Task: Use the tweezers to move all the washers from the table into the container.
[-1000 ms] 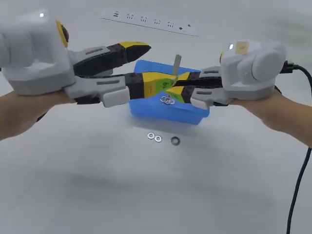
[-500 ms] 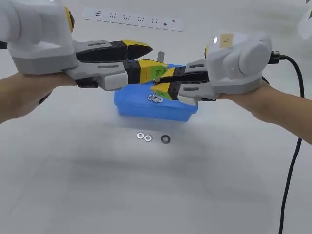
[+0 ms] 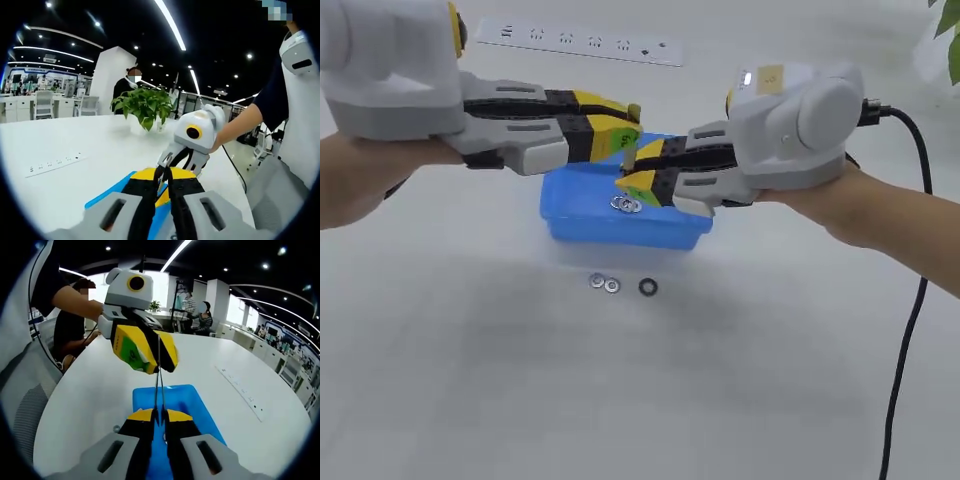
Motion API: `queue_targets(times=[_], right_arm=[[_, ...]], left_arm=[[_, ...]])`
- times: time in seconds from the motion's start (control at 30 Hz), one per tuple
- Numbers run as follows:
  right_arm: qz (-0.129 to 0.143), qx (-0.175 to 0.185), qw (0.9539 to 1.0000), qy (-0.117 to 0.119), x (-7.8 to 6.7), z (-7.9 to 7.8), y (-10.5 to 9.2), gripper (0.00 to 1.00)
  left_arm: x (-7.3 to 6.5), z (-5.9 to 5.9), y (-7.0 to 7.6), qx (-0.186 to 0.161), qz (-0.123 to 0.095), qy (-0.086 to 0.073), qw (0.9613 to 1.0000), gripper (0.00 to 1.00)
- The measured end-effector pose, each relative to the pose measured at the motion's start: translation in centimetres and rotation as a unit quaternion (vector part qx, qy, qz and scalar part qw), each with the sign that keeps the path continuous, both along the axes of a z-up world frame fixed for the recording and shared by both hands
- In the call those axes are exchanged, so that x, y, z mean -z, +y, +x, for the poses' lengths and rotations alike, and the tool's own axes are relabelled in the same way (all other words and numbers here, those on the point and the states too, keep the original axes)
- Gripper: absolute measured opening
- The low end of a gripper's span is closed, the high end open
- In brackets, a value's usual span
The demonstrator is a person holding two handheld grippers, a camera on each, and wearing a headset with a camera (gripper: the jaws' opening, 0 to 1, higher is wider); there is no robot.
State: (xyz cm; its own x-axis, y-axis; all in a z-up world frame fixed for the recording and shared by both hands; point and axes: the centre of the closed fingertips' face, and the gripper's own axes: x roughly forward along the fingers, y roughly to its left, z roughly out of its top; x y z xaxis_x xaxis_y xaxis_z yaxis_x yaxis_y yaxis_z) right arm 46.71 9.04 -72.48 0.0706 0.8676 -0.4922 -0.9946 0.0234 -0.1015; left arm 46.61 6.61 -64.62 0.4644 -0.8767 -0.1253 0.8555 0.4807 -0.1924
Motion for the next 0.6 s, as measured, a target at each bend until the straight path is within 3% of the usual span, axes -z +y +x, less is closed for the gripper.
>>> queue_targets(times=[0.2,0.27,0.37,0.47,0.53,0.6], right_arm=[[-0.002,-0.005,1.0000,-0.002,-0.21,-0.14,0.02,0.09],[-0.002,-0.006,1.0000,-0.004,-0.30,-0.17,-0.01,0.09],[-0.007,-0.009,0.9999,-0.007,-0.30,-0.26,-0.08,0.09],[-0.016,-0.010,0.9998,-0.011,-0.09,-0.35,-0.20,0.09],[-0.018,-0.008,0.9997,-0.013,-0.11,-0.27,-0.22,0.09],[-0.019,-0.006,0.9997,-0.016,-0.28,-0.20,-0.19,0.09]], left_arm=[[-0.24,-0.22,-0.38,0.018,0.017,-0.019,0.9995,0.09],[-0.39,-0.23,-0.38,0.025,0.037,-0.054,0.9976,0.09],[-0.27,-0.45,-0.37,0.031,0.047,-0.057,0.9968,0.07],[-0.02,-0.07,-0.08,0.023,0.080,-0.086,0.9928,0.05],[-0.17,-0.22,-0.37,0.018,0.078,-0.080,0.9936,0.05],[-0.40,-0.29,-0.51,0.016,0.080,-0.088,0.9928,0.05]])
